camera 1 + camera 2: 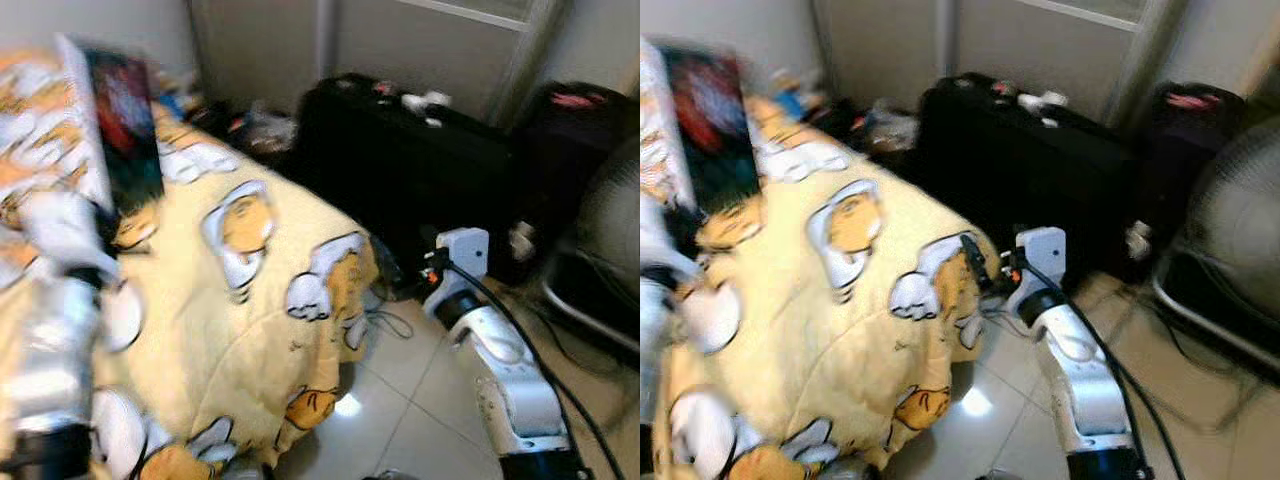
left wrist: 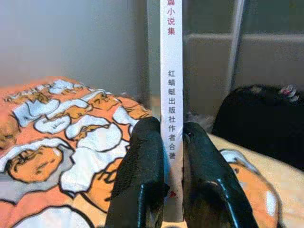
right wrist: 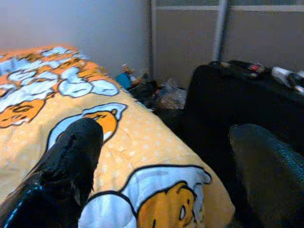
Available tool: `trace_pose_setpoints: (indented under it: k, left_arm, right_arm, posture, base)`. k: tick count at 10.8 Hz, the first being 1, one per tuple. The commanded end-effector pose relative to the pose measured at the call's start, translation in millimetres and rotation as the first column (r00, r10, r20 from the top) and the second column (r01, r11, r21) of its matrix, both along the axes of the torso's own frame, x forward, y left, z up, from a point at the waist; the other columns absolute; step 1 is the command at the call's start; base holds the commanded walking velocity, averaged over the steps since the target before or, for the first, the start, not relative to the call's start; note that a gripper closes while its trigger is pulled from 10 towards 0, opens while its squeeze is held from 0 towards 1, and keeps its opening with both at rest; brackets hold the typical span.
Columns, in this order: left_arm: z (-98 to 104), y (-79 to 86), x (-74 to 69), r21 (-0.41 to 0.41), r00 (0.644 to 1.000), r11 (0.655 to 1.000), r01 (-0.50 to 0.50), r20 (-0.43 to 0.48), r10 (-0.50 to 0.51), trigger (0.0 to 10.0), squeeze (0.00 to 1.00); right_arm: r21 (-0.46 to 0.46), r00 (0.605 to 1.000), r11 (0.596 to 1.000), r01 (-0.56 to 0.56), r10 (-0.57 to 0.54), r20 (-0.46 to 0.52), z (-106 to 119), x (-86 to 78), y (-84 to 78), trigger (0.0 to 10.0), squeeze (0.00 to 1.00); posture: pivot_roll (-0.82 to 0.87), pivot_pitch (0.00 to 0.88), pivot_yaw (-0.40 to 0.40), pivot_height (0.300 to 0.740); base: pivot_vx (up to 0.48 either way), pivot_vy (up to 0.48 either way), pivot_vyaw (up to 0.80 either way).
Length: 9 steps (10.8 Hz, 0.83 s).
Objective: Clean up the room
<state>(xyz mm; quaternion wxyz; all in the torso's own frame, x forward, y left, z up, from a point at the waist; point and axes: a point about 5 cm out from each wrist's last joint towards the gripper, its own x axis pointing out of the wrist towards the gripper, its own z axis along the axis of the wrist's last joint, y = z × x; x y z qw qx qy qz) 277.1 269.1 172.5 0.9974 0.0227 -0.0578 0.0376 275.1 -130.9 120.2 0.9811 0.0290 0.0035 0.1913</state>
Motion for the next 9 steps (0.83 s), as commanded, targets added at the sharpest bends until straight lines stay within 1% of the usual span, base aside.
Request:
trace_pose_setpoints:
  k: [1,2,3,4,5,6,7,8,9]
  left_arm:
    - [1,-16.2,-2.6,-0.032,0.993,0.993,0.118,-0.005,-0.118,10.0,0.00]
    - [-17,-35.9,-3.4,-0.010,0.992,0.993,0.119,-0.050,-0.120,10.0,0.00]
    - [-27,-43.1,-4.9,-0.028,0.988,0.991,0.127,-0.081,-0.129,10.0,0.00]
    - [-38,-53.1,-6.7,-0.101,0.981,0.985,0.137,-0.126,-0.150,10.0,0.00]
    - [-45,-58.4,-8.3,-0.107,0.969,0.983,0.148,-0.185,-0.166,10.0,0.00]
    - [-50,-61.3,-11.8,-0.074,0.961,0.985,0.158,-0.219,-0.171,10.0,0.00]
    - [-52,-59.5,-15.4,-0.048,0.964,0.987,0.155,-0.209,-0.162,10.0,0.00]
    - [-54,-53.2,-18.3,-0.049,0.971,0.991,0.121,-0.201,-0.128,10.0,0.00]
    - [-52,-54.1,-16.8,-0.036,0.971,0.992,0.122,-0.204,-0.127,10.0,0.00]
  right_arm:
    - [-0.022,1.000,1.000,-0.022,0.022,0.001,1,-2.1,2.9,10.0,0.00]
    - [-0.048,1.000,0.999,-0.010,0.009,-0.023,-6,-4.4,-0.1,10.0,0.00]
    - [-0.068,0.999,0.997,0.023,-0.025,-0.033,-9,-4.8,-4.0,10.0,0.00]
    - [-0.066,0.996,0.995,0.078,-0.081,-0.047,-13,-5.8,-10.6,10.0,0.00]
    - [-0.055,0.994,0.994,0.090,-0.093,-0.058,-14,-6.5,-12.6,10.0,0.00]
    - [-0.042,0.993,0.995,0.094,-0.097,-0.072,-15,-7.2,-13.8,10.0,0.00]
    - [-0.033,0.991,0.994,0.107,-0.109,-0.073,-15,-7.4,-14.6,10.0,0.00]
    - [-0.035,0.984,0.985,0.171,-0.172,-0.034,-12,-4.9,-18.1,10.0,0.00]
    - [-0.086,0.983,0.980,0.181,-0.182,-0.010,-11,-2.8,-20.8,10.0,0.00]
  posture:
    - [0.04,0.000,0.001,0.740]
    - [0.03,0.000,0.008,0.740]
    - [0.02,0.000,0.014,0.740]
    - [0.01,0.000,0.024,0.740]
    - [0.01,0.000,0.024,0.740]
    - [0.01,0.000,0.022,0.740]
    - [0.02,0.000,0.014,0.740]
    - [0.02,0.000,0.007,0.740]
    - [0.02,0.000,0.006,0.740]
  base:
    - [0.000,0.000,0.80]
    - [0.000,0.000,0.80]
    - [0.000,0.000,0.80]
    - [0.000,0.000,0.80]
    - [0.000,0.000,0.80]
    - [0.000,0.000,0.80]
    - [0.000,0.000,0.80]
    - [0.000,0.000,0.80]
    - [0.000,0.000,0.00]
